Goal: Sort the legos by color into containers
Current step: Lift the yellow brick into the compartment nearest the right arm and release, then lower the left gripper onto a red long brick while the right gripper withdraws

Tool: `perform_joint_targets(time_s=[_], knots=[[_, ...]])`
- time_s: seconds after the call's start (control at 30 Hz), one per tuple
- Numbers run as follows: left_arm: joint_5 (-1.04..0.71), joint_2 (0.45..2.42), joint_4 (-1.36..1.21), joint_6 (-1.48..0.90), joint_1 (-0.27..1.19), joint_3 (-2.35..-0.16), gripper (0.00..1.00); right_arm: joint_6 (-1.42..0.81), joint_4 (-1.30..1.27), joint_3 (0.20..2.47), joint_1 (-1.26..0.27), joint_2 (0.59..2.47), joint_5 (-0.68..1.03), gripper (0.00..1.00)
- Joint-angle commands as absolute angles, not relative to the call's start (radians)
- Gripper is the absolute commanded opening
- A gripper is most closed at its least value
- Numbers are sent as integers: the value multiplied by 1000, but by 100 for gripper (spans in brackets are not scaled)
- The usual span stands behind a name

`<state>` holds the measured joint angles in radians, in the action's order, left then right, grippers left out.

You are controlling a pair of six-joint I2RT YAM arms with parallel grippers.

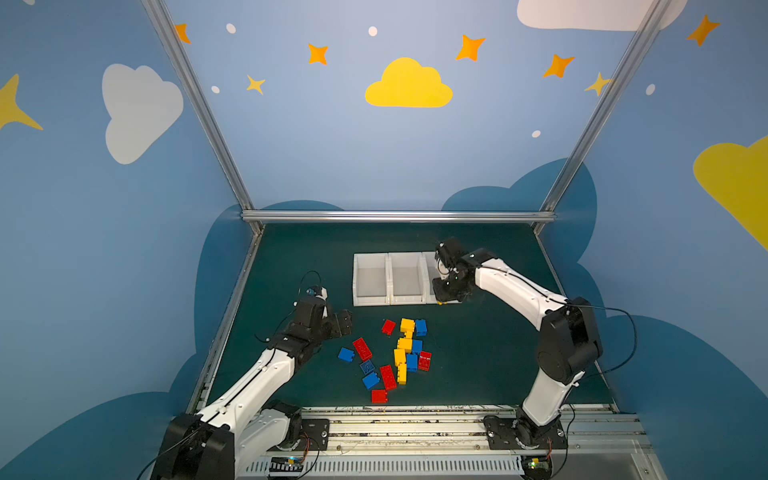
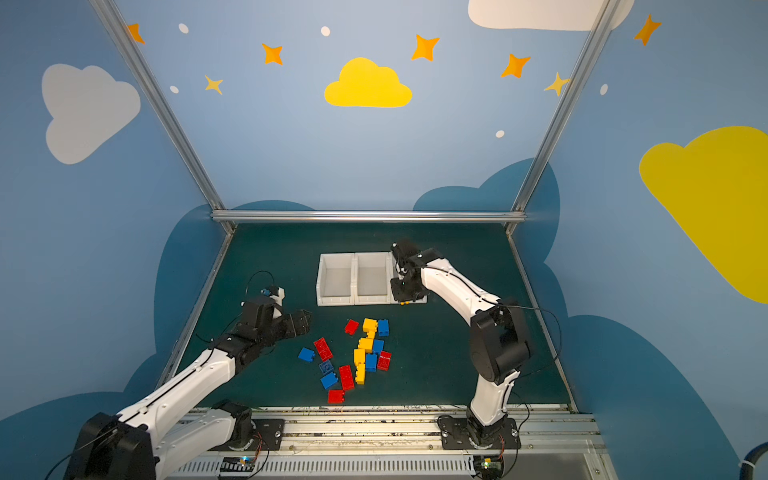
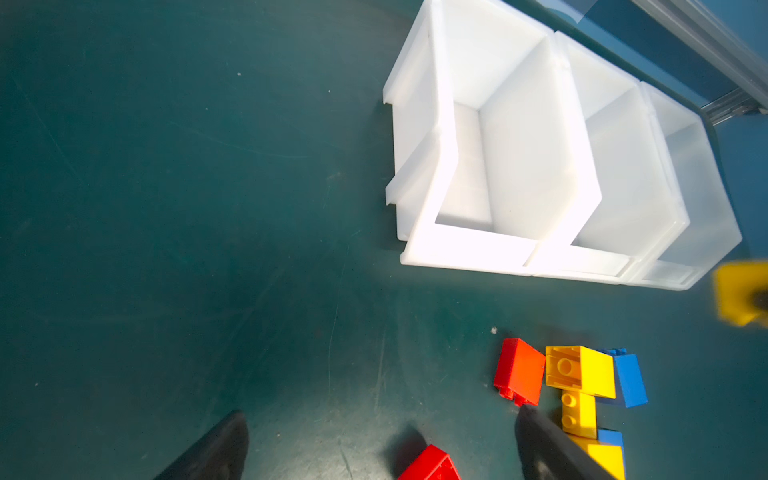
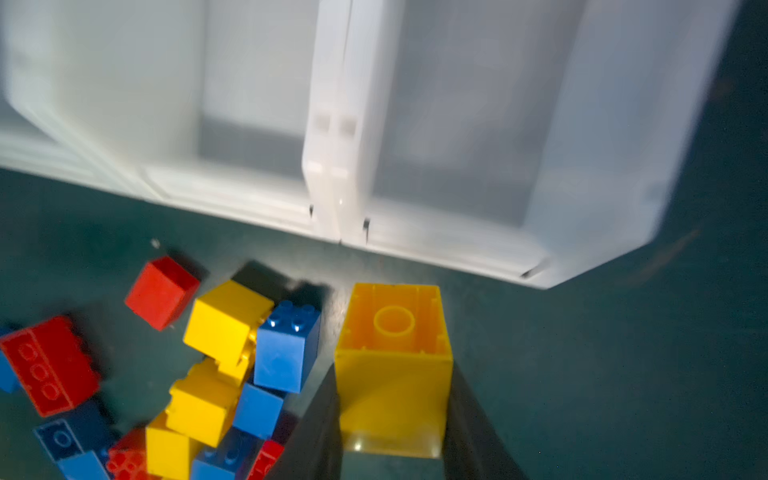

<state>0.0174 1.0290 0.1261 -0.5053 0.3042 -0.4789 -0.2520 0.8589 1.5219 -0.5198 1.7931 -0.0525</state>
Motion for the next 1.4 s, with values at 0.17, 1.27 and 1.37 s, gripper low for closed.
perform_joint_targets(time_s=[0.17, 1.27, 1.37], knots=[[-15, 1029, 143, -491, 307, -499, 100, -214, 890, 1732, -434, 1978, -46, 27], [-33, 993, 142, -494, 324, -468, 98, -242, 903, 1692, -451, 1884, -6, 46], [-35, 997, 152, -492, 328, -471, 98, -253, 893, 1642, -453, 1834, -3, 46]])
